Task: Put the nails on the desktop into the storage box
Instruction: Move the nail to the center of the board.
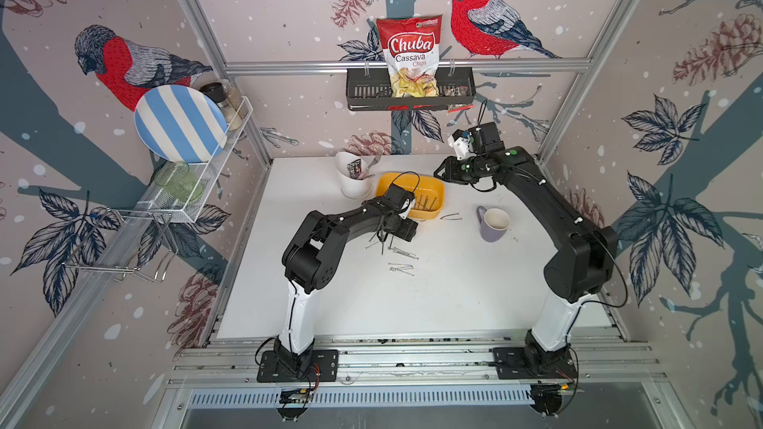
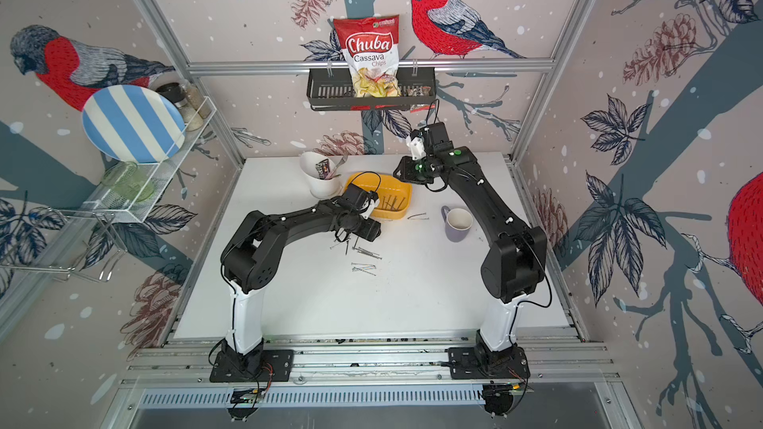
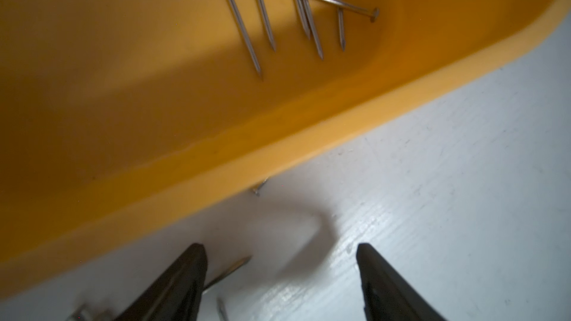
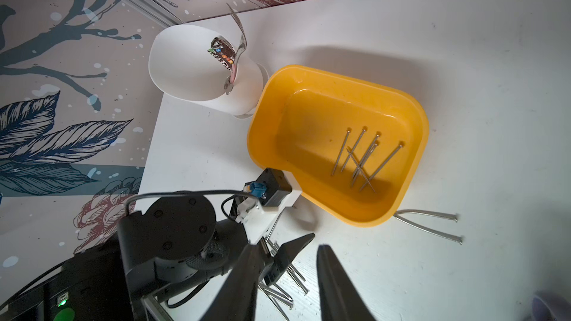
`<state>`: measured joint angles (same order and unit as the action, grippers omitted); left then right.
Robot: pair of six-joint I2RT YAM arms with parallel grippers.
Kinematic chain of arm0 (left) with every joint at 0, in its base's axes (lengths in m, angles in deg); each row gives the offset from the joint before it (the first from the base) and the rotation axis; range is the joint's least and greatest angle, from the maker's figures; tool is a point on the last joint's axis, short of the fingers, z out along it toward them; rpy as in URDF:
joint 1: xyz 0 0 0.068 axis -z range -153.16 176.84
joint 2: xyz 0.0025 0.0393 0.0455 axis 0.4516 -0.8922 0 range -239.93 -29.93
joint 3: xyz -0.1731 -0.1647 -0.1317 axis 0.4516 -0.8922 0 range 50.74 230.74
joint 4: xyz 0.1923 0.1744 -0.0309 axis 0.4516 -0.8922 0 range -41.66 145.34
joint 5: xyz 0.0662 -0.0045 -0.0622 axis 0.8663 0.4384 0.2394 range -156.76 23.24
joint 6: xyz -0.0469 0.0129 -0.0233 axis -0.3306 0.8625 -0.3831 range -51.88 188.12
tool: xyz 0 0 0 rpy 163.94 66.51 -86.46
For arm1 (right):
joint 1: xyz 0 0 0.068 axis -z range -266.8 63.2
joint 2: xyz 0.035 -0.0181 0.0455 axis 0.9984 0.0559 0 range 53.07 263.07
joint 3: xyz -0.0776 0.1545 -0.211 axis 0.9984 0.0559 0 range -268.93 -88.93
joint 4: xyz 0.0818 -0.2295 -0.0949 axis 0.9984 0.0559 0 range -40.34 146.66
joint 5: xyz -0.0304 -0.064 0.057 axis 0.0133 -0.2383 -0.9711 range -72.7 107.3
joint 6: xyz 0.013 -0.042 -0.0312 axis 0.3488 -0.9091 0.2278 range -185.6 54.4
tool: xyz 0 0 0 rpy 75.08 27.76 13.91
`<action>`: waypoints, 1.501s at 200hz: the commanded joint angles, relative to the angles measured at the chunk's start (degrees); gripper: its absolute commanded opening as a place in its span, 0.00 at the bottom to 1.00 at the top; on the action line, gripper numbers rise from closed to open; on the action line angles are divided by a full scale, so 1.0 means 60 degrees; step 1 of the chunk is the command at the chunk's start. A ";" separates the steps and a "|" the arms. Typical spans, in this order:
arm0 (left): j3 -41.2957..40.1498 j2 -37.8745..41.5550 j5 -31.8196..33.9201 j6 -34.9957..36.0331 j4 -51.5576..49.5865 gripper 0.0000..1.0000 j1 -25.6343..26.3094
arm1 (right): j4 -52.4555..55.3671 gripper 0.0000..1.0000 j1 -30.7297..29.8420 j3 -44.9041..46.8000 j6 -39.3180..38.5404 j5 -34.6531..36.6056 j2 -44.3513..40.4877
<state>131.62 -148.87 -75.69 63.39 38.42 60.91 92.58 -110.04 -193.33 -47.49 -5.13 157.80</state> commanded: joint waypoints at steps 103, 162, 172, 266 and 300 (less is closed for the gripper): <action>0.1014 -0.0992 -0.0150 0.0687 -0.0193 0.78 0.0287 | -0.0317 0.37 -0.0096 0.1111 0.0270 0.0502 -0.1089; 0.0199 -0.0585 -0.0060 0.0712 -0.0209 0.63 0.0917 | -0.0472 0.37 -0.0373 0.0793 0.0476 0.0488 -0.0652; 0.0091 -0.0534 -0.0008 0.0704 -0.0217 0.59 0.0979 | -0.0517 0.37 -0.0429 0.0787 0.0520 0.0487 -0.0598; 0.1492 -0.1601 0.1502 -0.0019 -0.1587 0.33 0.1087 | -0.0428 0.38 -0.0661 0.0627 0.0552 0.0599 -0.0489; 0.1450 -0.1744 0.1682 -0.0106 -0.1985 0.26 0.1111 | -0.0426 0.38 -0.0656 0.0604 0.0488 0.0630 -0.0535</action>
<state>141.63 -157.56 -66.55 64.44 38.74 67.46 90.50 -113.87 -189.19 -44.48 -2.18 155.00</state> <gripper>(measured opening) 0.291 0.378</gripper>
